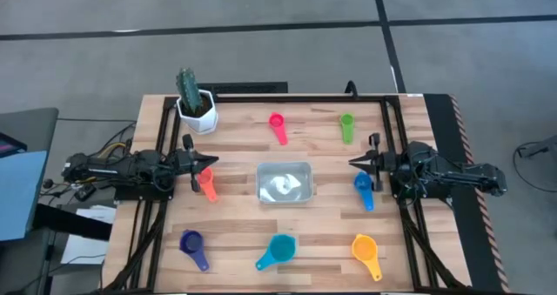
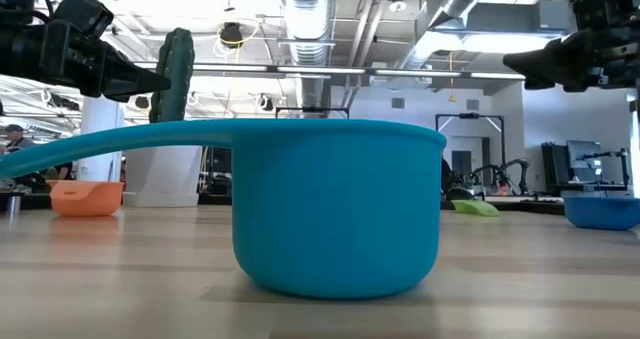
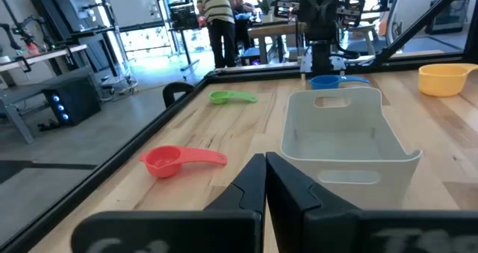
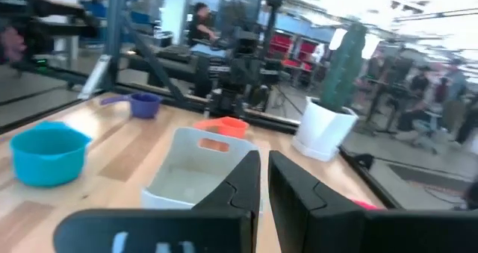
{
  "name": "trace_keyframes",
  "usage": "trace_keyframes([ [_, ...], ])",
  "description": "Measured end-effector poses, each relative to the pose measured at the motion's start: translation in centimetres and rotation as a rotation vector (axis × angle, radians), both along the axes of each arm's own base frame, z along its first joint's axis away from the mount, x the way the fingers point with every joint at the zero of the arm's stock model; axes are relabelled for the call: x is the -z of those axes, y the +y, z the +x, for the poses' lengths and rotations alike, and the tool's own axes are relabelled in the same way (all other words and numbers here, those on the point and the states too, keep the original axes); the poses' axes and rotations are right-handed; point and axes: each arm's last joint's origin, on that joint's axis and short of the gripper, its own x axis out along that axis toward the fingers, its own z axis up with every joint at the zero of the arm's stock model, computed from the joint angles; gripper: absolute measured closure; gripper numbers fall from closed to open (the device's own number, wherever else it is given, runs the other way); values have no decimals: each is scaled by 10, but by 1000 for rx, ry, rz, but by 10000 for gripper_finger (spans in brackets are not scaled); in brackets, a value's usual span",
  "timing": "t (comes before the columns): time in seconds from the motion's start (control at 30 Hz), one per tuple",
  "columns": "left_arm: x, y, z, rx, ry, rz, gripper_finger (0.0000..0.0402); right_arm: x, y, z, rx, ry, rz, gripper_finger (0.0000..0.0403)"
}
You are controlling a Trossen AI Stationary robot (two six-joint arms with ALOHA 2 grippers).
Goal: Nest measuring cups in basket
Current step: Stack the yellow measuring cup on top of the light blue measuring cup
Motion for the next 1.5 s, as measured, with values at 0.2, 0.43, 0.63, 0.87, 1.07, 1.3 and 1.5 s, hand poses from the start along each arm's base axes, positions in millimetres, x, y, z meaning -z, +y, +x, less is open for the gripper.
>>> trace_keyframes([
  [0.2, 0, 0, 0, 1, -3, -9, 401, -4, 1, 0, -46, -35, 337, 349],
  [0.43, -3, 0, 0, 0, -60, -96, 401, -3, 2, 0, -75, -33, 610, 349],
  [0.63, -2, 0, 0, 3, -79, -103, 401, -1, -5, -1, 115, -73, 619, 349],
  [0.87, 4, 1, 4, -40, -27, -148, 401, -4, -5, -1, 119, -106, 569, 349],
  [1.07, 9, 2, 8, -119, 7, -212, 401, -11, -8, -3, 162, -192, 541, 345],
  [1.3, 3, 3, 18, -192, -35, -370, 373, -8, -15, 4, 281, -145, 707, 295],
  [1.5, -43, 3, 36, -242, -77, -433, 327, -27, -19, 16, 367, -62, 1006, 235],
])
